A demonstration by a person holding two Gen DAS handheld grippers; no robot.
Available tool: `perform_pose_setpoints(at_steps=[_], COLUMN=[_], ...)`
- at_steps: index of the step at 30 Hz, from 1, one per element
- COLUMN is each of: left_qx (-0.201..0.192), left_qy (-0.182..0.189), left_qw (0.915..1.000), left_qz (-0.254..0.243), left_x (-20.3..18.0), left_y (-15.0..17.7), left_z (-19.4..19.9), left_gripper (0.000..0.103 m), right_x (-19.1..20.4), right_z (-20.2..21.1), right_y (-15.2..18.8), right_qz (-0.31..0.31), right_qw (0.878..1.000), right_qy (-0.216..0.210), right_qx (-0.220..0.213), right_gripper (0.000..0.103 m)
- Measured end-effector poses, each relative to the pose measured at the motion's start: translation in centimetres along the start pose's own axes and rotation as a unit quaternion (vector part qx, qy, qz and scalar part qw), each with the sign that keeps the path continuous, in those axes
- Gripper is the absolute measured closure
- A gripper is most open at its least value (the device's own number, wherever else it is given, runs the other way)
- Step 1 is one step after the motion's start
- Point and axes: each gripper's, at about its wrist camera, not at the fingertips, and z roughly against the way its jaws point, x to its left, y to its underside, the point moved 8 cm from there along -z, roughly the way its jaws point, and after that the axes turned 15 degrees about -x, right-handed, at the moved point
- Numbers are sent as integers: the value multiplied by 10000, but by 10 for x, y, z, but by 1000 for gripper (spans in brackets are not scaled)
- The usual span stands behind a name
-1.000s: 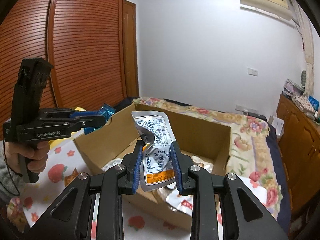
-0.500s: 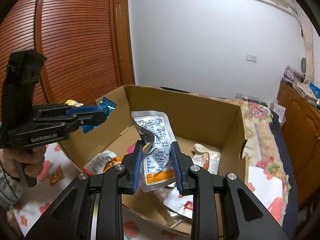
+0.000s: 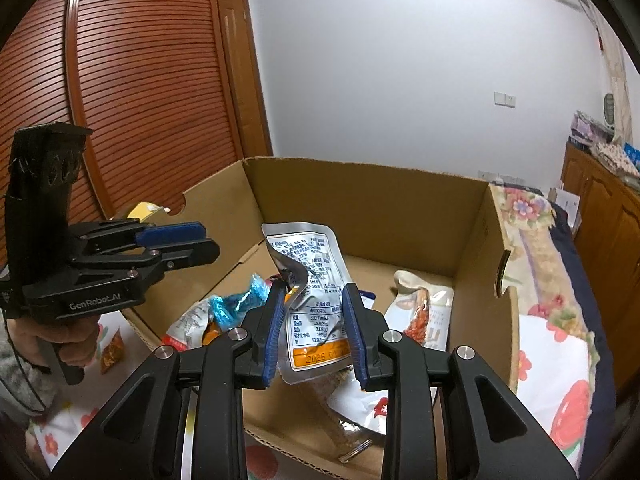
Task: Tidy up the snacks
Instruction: 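Open both tools to drop the candy and sachet into the box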
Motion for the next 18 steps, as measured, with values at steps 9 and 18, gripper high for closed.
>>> perform_pose_setpoints(at_steps=[9,18], left_qx=[-59,-150], left_qy=[-49,9], left_qw=[10000,9999], left_qz=[8,56], left_x=[3,-2], left_y=[1,-2], left_z=[1,13], left_gripper=[54,49], right_x=[6,6], right_z=[0,11], right_y=[0,-8], right_qz=[80,55], right_qw=[9999,9996], right_qy=[-64,-18], right_qx=[-51,-294], right_gripper=[48,48])
